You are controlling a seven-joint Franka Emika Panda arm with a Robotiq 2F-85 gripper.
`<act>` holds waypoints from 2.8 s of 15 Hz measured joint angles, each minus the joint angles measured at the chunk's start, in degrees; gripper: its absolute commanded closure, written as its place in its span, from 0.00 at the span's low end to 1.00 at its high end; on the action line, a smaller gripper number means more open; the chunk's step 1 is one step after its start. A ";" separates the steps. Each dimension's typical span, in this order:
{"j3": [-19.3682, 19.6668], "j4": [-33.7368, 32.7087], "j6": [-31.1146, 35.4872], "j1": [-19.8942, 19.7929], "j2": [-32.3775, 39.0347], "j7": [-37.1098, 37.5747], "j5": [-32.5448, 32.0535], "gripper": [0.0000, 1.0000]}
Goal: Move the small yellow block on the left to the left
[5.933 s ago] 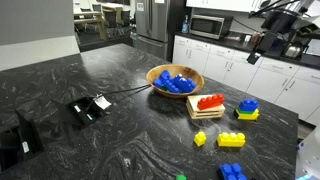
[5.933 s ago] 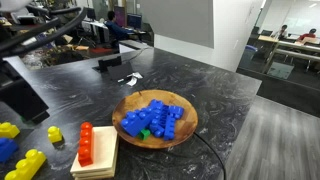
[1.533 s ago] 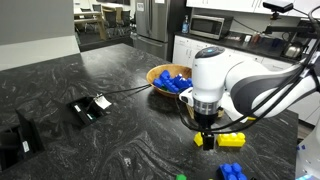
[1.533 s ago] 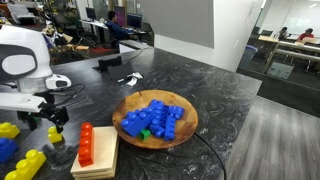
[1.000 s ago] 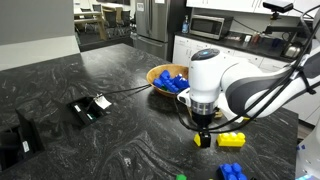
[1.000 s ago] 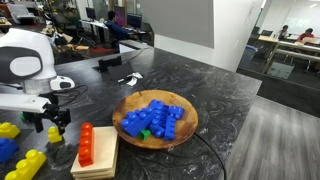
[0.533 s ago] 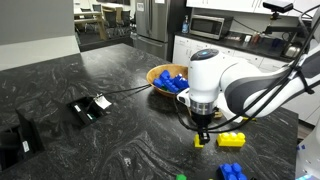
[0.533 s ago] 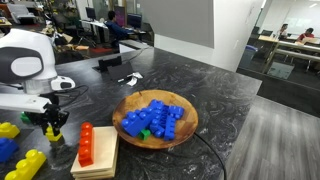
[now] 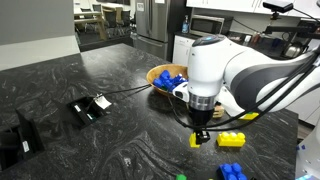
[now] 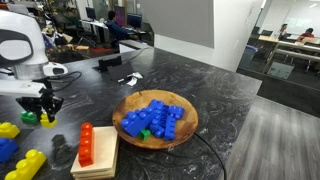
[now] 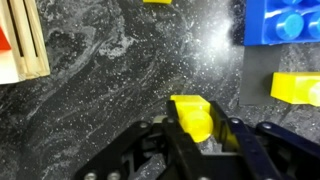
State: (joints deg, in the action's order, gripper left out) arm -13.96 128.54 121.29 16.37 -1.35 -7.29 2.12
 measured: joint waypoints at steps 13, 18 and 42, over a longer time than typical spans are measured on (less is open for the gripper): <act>-4.70 -26.43 -13.91 5.48 15.59 -1.78 -15.61 0.90; -4.71 -35.00 -16.08 7.29 22.21 -3.23 -16.97 0.90; -5.27 -42.02 -18.17 6.00 29.47 -27.62 -15.67 0.00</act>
State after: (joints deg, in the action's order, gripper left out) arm -19.23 86.52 103.12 22.37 28.12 -34.91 -13.56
